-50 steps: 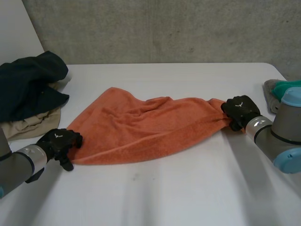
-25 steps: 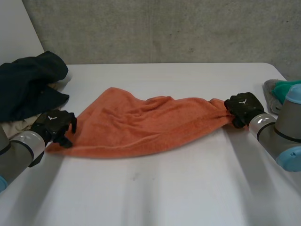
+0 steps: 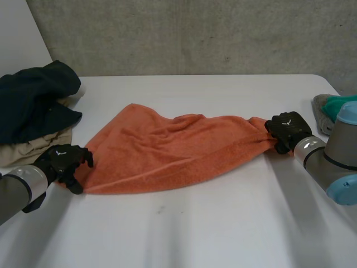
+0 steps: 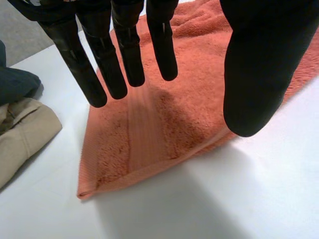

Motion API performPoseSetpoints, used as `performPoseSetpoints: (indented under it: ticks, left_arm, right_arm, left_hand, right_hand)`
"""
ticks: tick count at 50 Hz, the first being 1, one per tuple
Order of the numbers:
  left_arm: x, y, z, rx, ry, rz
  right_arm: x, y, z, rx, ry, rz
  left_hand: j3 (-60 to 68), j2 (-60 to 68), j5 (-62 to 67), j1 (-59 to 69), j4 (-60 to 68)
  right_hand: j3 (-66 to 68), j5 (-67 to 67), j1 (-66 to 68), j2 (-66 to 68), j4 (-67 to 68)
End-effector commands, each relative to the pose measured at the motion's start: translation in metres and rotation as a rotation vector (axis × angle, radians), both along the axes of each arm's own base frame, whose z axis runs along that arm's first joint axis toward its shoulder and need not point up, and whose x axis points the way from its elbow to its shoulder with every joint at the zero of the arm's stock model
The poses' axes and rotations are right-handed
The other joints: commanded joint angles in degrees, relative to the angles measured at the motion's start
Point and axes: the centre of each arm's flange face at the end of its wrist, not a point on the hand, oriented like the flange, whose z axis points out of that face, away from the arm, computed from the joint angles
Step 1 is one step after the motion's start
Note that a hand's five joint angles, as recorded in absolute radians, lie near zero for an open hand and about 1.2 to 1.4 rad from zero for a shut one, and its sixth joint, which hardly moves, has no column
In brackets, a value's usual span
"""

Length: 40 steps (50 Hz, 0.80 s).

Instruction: Fold the laundry.

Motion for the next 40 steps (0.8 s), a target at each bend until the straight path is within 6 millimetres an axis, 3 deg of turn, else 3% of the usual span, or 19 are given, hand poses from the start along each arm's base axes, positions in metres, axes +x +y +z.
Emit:
performPoseSetpoints:
  ticks: [1, 12, 16, 21, 29, 33, 38, 40]
  left_arm:
    - [0.0, 0.006, -0.012, 0.041, 0.005, -0.007]
    - [-0.002, -0.005, -0.025, 0.032, -0.023, -0.033]
    - [-0.009, -0.011, -0.026, -0.009, -0.022, -0.049]
    - [-0.013, -0.018, -0.018, -0.077, -0.031, -0.034]
    - [-0.01, -0.022, 0.027, -0.196, 0.051, 0.042]
    - [-0.007, -0.014, 0.068, -0.264, 0.117, 0.062]
    - [0.002, 0.005, 0.137, -0.398, 0.212, 0.097]
    - [0.003, 0.012, 0.153, -0.427, 0.237, 0.1]
  right_arm:
    - [0.001, 0.0, -0.001, 0.001, 0.002, 0.003]
    - [0.0, 0.002, 0.0, 0.003, 0.002, 0.003]
    - [-0.001, 0.0, 0.002, -0.002, -0.001, -0.004]
    - [-0.003, 0.0, 0.006, -0.009, -0.008, -0.01]
    - [-0.006, 0.007, 0.033, -0.022, -0.015, -0.013]
    - [-0.009, 0.018, 0.06, -0.008, 0.007, -0.007]
    - [-0.025, 0.029, 0.116, -0.027, 0.069, -0.008]
    - [-0.03, 0.034, 0.131, -0.024, 0.082, -0.008]
  left_hand:
    - [3.0, 3.4, 4.4, 3.6, 3.8]
    - [18.8, 19.2, 20.2, 19.4, 19.6]
    - [47.0, 47.3, 48.3, 47.6, 47.7]
    - [47.1, 47.4, 48.4, 47.6, 47.8]
    - [47.1, 47.4, 48.4, 47.6, 47.8]
    - [47.1, 47.4, 48.4, 47.6, 47.8]
    - [47.1, 47.4, 48.4, 47.6, 47.8]
    - [47.1, 47.4, 48.4, 47.6, 47.8]
  right_hand:
    - [12.0, 13.2, 16.1, 13.0, 11.2]
    - [12.0, 13.2, 16.1, 13.0, 11.2]
    - [12.0, 13.2, 16.1, 13.0, 11.2]
    - [12.0, 13.2, 16.1, 13.0, 11.2]
    - [12.0, 13.2, 16.1, 13.0, 11.2]
    - [12.0, 13.2, 16.1, 13.0, 11.2]
    - [12.0, 13.2, 16.1, 13.0, 11.2]
    - [12.0, 13.2, 16.1, 13.0, 11.2]
